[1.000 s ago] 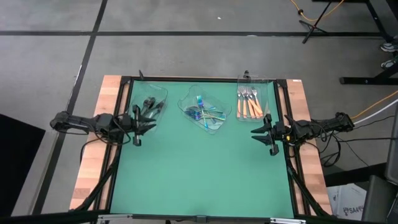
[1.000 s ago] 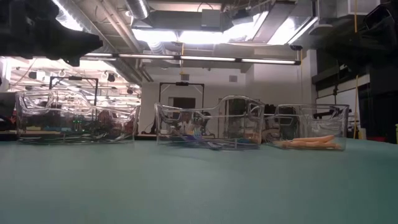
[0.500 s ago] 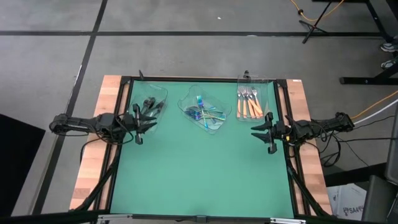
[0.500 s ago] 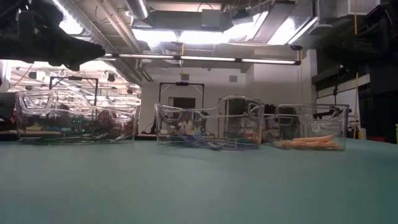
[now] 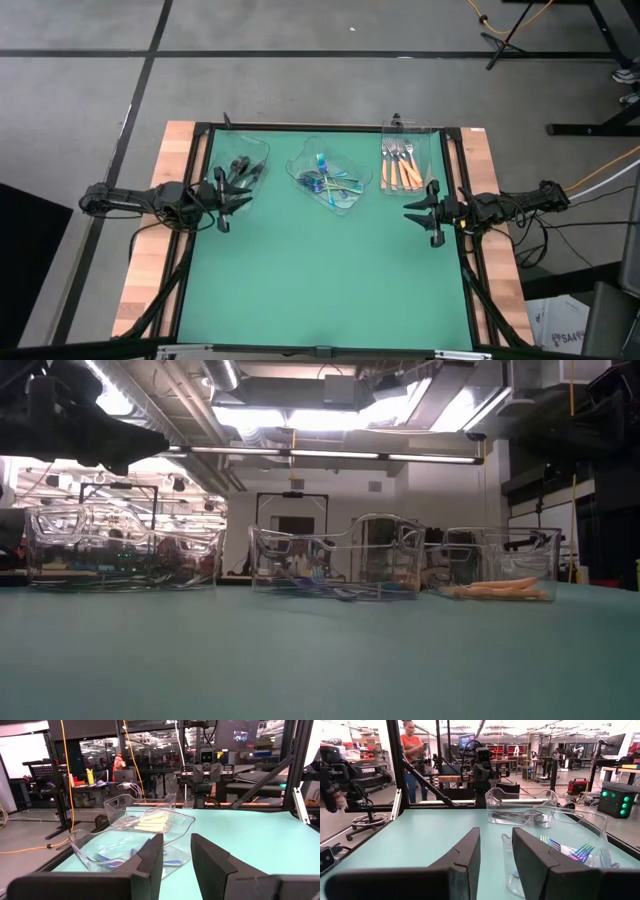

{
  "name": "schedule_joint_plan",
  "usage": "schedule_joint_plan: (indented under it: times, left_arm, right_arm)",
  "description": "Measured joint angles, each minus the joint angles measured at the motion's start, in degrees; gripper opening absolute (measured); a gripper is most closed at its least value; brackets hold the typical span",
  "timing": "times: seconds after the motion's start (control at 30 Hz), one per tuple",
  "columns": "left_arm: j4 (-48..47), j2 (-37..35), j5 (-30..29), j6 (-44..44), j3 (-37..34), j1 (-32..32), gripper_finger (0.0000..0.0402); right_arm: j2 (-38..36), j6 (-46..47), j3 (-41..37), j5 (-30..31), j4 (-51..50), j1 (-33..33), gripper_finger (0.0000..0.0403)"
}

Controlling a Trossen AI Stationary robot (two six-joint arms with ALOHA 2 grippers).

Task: Sort silverware by color (type)
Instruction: Return to Home Position

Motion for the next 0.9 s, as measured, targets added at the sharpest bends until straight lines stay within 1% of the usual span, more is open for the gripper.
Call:
schedule_joint_plan:
  times: [0.2, 0.4, 0.9]
  left_arm:
    - [0.02, 0.01, 0.00, -0.02, 0.00, 0.00, 0.0093]
    - [0.02, 0.03, 0.00, -0.03, 0.00, 0.00, 0.0093]
    - [0.02, 0.03, -0.02, -0.03, 0.00, 0.00, 0.0092]
  right_arm:
    - [0.00, -0.14, 0.00, -0.30, -0.03, 0.00, 0.0106]
    - [0.00, 0.35, 0.00, -3.58, -0.28, 0.00, 0.0106]
    - [0.00, 0.38, 0.00, -4.02, -0.28, 0.00, 0.0106]
